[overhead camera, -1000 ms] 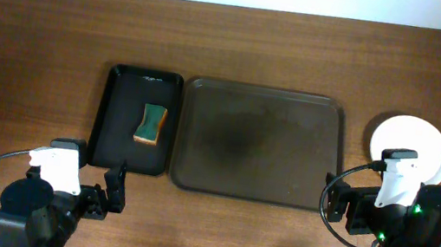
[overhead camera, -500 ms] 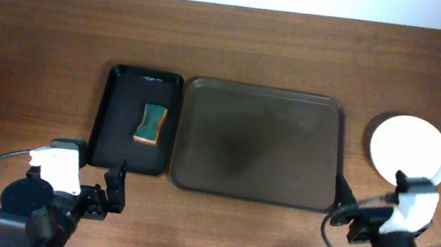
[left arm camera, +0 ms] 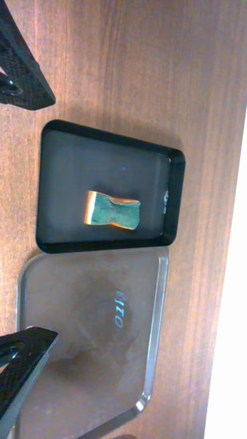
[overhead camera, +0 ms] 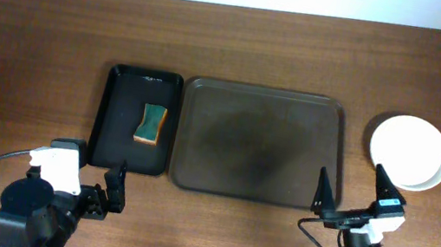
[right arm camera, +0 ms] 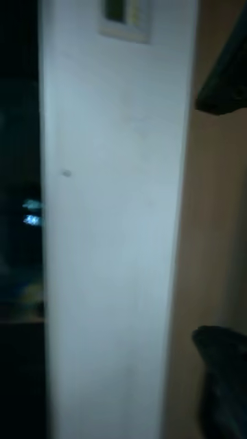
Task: Clean dirty plates on tray and stack at the side
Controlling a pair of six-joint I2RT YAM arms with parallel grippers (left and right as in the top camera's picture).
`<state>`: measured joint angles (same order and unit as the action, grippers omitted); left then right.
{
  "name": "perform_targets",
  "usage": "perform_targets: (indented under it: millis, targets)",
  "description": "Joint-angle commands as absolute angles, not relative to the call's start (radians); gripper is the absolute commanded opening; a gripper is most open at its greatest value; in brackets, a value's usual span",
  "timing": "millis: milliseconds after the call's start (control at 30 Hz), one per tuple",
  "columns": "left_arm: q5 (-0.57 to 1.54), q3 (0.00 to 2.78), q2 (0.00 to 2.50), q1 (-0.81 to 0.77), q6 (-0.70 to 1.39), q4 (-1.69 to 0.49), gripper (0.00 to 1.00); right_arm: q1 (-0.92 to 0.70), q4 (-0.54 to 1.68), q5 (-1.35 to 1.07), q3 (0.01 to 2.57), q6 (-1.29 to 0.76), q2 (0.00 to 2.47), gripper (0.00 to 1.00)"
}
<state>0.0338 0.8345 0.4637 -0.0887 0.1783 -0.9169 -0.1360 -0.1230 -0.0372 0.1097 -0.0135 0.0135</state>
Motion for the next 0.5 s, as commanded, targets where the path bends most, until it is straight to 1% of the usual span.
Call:
perform_targets:
  millis: [0, 67, 133, 267, 467]
  targets:
    - [0.03, 0.829, 0.459, -0.092, 0.163, -0.914, 1.0, -0.144, -0.223, 0.015, 0.01, -0.003, 0.003, 0.99]
    - [0.03, 0.829, 0.459, -0.092, 0.163, -0.914, 1.0, -0.144, -0.178, 0.016, 0.006, 0.002, 0.003, 0.99]
    - [0.03, 0.829, 0.459, -0.092, 0.163, -0.914, 1.0, -0.142, -0.126, 0.012, 0.006, 0.054, 0.003, 0.99]
    - [0.03, 0.829, 0.459, -0.092, 0.163, -0.914, 1.0, -0.142, 0.077, 0.008, 0.006, 0.075, 0.003, 0.99]
    - [0.03, 0.829, 0.459, -0.092, 0.163, -0.914, 1.0, -0.142, 0.081, 0.005, 0.006, 0.071, 0.004, 0.99]
